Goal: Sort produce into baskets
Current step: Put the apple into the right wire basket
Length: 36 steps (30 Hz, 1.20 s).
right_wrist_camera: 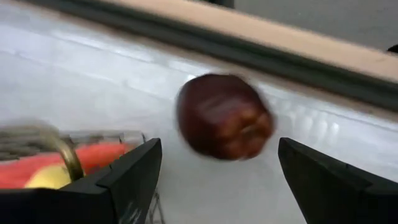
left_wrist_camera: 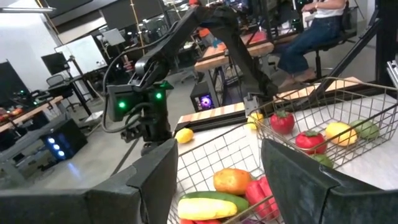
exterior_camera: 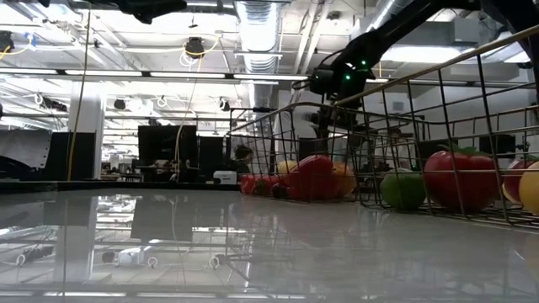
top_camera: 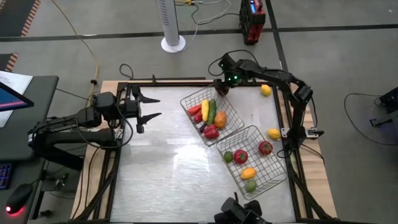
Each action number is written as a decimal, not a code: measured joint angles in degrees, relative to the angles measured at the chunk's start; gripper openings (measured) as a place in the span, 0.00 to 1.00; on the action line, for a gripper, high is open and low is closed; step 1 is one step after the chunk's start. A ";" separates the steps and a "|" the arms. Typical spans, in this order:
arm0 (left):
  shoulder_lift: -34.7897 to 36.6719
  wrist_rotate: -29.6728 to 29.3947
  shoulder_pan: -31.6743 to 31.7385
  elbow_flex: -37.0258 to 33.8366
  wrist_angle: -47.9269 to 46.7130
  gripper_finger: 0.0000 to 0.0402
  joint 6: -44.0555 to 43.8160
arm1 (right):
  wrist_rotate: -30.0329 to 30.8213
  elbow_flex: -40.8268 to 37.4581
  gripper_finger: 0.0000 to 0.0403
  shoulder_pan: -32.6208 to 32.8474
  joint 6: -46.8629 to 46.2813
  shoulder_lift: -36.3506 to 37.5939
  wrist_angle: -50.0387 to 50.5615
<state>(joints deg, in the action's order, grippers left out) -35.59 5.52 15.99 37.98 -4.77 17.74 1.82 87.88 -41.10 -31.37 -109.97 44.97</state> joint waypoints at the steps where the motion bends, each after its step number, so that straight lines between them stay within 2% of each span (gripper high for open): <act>1: 0.00 0.00 0.00 0.00 -0.15 0.55 0.00 | -0.21 0.00 0.87 0.41 -0.40 0.00 0.06; 9: 0.02 -0.02 0.00 -0.02 -1.96 0.55 -0.44 | 1.92 -0.04 0.83 2.61 -2.11 0.00 -0.55; 16: 0.02 -0.03 0.00 -0.04 -2.06 0.55 -0.59 | -0.88 -3.60 0.83 1.94 -5.49 0.08 -11.79; 24: 0.04 -0.10 0.00 -0.04 -2.34 0.55 -0.50 | -2.53 -5.81 0.83 -0.25 -5.49 -0.05 -11.16; 36: 0.02 -0.11 0.00 -0.04 -2.41 0.55 -0.46 | -2.04 -5.75 0.83 1.87 -2.48 -0.02 -10.00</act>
<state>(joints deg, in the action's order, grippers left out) -35.57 5.41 15.99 37.93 -7.18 17.28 -0.22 82.13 -39.23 -33.85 -110.00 34.97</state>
